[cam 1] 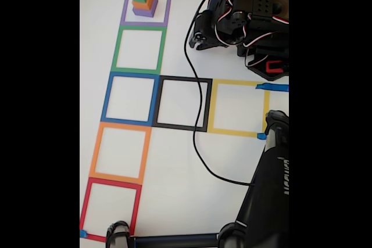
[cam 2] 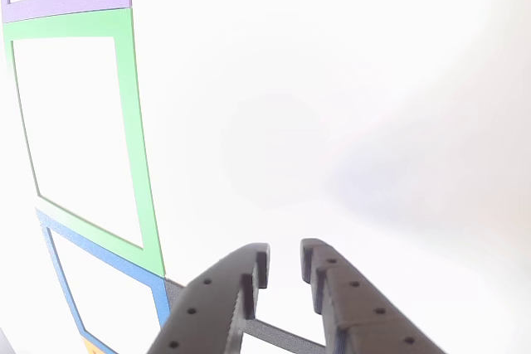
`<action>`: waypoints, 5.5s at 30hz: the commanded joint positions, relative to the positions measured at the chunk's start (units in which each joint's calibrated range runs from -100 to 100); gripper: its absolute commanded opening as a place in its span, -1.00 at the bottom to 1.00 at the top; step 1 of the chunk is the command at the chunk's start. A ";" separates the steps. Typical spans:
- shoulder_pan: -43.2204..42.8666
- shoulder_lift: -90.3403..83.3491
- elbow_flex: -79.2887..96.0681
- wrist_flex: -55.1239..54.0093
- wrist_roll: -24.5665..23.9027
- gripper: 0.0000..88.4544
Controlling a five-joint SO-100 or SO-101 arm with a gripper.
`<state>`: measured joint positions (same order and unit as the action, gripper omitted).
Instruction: Tower of hanoi
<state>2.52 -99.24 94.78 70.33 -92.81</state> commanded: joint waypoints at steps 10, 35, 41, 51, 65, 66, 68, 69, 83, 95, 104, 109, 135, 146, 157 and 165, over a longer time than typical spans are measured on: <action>0.65 -0.68 -0.23 0.92 -0.43 -1.00; 0.65 -0.68 -0.23 0.92 -0.43 -1.00; 0.65 -0.68 -0.23 0.92 -0.43 -1.00; 0.65 -0.68 -0.23 0.92 -0.43 -1.00; 1.13 -0.68 0.04 1.08 -7.19 -1.00; 1.32 -0.68 0.04 1.08 -7.19 -1.00; 1.32 -0.60 -0.23 1.08 -7.19 -1.00; 1.51 -0.19 -0.69 0.84 -5.17 -1.00; 7.55 23.71 -42.14 5.78 41.83 -1.00; 13.30 41.47 -71.59 1.89 135.32 -1.00; 19.15 38.48 -70.50 -4.91 165.59 -0.97; 24.33 35.57 -63.59 -10.98 176.07 -0.90; 22.41 48.90 -23.78 -73.90 192.81 -0.57; 21.64 51.00 -22.14 -74.63 192.81 -0.56; 28.74 57.05 -17.59 -85.80 192.81 -0.29; 32.67 63.27 -16.59 -93.90 192.81 -0.31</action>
<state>32.94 -38.37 78.13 -18.58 100.00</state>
